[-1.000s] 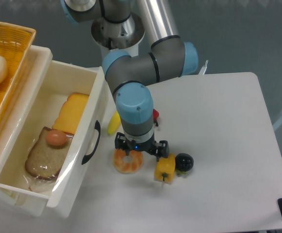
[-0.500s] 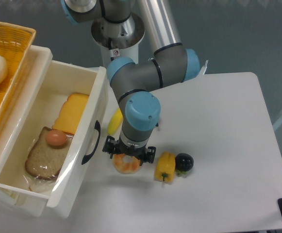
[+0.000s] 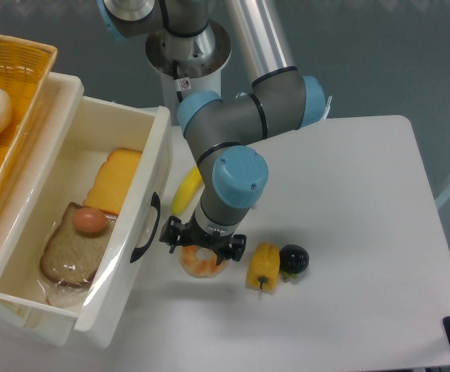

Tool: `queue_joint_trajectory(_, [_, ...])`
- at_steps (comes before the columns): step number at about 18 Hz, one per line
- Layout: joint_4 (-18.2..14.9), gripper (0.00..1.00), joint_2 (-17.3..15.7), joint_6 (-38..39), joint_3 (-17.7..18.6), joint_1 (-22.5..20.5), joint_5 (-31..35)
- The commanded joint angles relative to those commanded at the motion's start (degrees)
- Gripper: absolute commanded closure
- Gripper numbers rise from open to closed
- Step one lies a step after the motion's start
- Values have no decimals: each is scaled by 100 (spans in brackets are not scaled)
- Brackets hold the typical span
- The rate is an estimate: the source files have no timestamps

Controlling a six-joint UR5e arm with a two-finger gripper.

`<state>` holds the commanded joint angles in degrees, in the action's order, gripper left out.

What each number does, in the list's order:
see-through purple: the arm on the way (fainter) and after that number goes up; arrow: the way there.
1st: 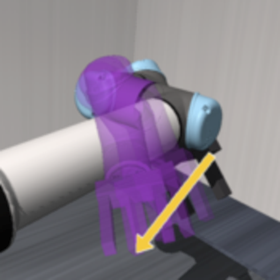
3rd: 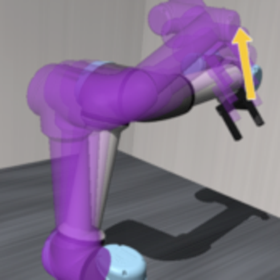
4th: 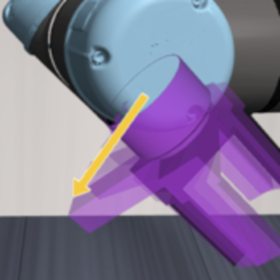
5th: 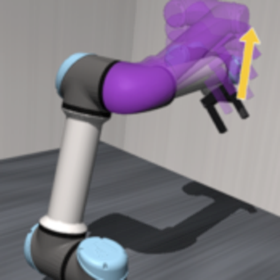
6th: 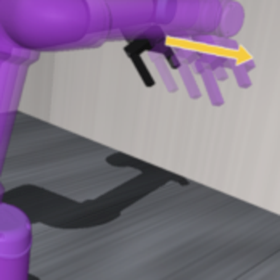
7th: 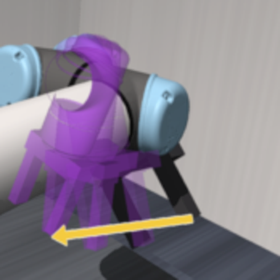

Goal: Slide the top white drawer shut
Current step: 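Move the gripper sideways against the drawer's black handle, then push the drawer front inward with the gripper until shut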

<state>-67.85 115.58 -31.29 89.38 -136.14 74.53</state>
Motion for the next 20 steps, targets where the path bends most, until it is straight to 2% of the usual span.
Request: queue_joint_trajectory(20, [-123,0,-237,-53,18,158,-316])
